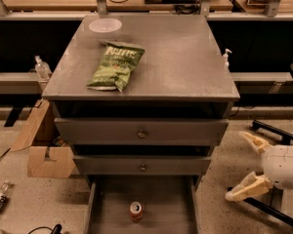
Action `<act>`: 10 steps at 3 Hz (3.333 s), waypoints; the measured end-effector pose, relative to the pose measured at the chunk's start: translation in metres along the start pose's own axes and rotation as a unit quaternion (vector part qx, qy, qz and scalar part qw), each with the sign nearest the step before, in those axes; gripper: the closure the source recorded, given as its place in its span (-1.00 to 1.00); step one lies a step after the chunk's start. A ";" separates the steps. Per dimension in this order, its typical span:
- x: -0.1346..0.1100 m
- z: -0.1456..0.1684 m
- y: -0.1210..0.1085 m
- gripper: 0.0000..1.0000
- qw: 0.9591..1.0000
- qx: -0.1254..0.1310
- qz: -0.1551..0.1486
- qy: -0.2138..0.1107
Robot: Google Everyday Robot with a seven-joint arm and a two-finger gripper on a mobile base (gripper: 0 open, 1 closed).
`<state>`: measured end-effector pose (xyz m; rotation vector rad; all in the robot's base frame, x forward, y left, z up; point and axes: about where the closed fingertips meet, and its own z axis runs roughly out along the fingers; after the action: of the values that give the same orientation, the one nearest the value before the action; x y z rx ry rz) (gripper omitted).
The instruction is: Pick coke can from bottom drawer and place on counter
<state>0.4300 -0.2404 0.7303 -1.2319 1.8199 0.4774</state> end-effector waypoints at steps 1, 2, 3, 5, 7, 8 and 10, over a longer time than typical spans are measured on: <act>0.000 0.001 0.000 -1.00 1.000 -0.001 0.000 0.000; 0.023 0.038 0.009 -1.00 1.000 -0.006 0.013 -0.016; 0.064 0.127 0.039 -1.00 0.998 -0.019 0.026 -0.058; 0.150 0.265 0.059 -1.00 0.996 -0.009 0.035 -0.081; 0.156 0.275 0.072 -1.00 0.995 -0.019 0.051 -0.089; 0.171 0.318 0.085 -1.00 0.994 -0.047 0.048 -0.085; 0.223 0.469 0.144 -1.00 0.986 -0.131 0.031 -0.098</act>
Offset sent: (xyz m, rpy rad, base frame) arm 0.0283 0.0847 -0.2159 0.2165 0.0558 -0.0167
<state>0.4779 0.0301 0.2661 -1.2541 1.6688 0.8658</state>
